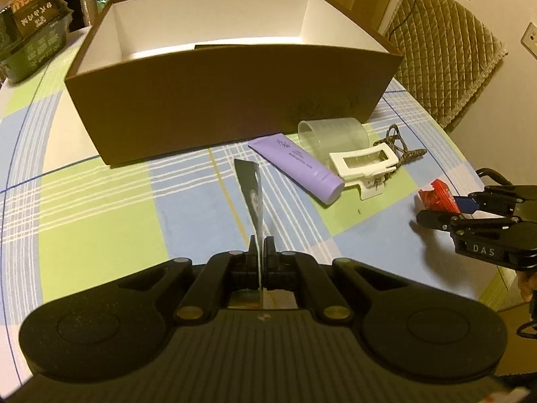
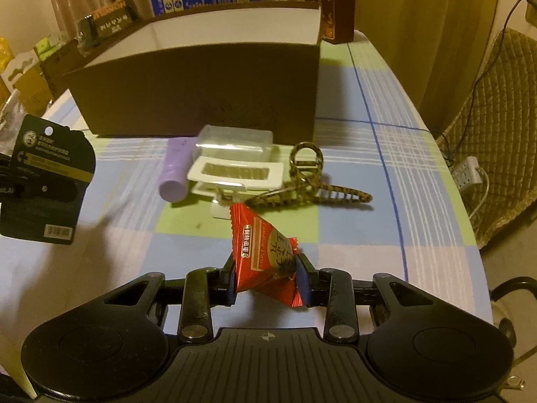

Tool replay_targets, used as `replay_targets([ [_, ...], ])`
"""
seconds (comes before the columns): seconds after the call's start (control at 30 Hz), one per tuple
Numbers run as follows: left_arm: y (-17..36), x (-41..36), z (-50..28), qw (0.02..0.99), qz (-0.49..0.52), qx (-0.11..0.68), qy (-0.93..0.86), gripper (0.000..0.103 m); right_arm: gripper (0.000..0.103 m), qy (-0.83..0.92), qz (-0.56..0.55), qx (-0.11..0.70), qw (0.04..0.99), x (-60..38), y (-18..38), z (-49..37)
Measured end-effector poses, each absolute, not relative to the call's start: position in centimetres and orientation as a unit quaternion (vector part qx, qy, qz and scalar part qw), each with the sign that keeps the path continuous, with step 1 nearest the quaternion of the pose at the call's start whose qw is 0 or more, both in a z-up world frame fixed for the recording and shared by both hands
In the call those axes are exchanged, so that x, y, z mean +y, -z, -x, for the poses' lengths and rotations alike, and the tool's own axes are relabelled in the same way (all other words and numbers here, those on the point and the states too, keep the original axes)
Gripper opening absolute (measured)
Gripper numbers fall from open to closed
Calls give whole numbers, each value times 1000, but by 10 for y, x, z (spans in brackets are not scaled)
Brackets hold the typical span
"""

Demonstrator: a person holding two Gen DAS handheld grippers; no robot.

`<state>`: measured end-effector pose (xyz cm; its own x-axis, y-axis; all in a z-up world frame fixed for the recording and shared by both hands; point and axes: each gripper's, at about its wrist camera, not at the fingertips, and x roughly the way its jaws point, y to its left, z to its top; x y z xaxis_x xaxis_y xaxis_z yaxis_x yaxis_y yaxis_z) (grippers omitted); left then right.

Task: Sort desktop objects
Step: 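Lift the red candy and green card and carry both over the box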

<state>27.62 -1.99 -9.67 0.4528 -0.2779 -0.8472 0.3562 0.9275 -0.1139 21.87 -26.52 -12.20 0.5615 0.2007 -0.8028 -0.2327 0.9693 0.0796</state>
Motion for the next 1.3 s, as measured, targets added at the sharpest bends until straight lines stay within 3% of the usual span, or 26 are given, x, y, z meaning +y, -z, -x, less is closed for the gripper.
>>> replay_targets([
  [0.67,60,-3,-268,876,-32,448,176,0,31,-178,-1,408,896,-241,80,-226],
  [1.3,-10,17,-312,916,-28,356,185,0,31,-212,30,312,926,-211,12,-305],
])
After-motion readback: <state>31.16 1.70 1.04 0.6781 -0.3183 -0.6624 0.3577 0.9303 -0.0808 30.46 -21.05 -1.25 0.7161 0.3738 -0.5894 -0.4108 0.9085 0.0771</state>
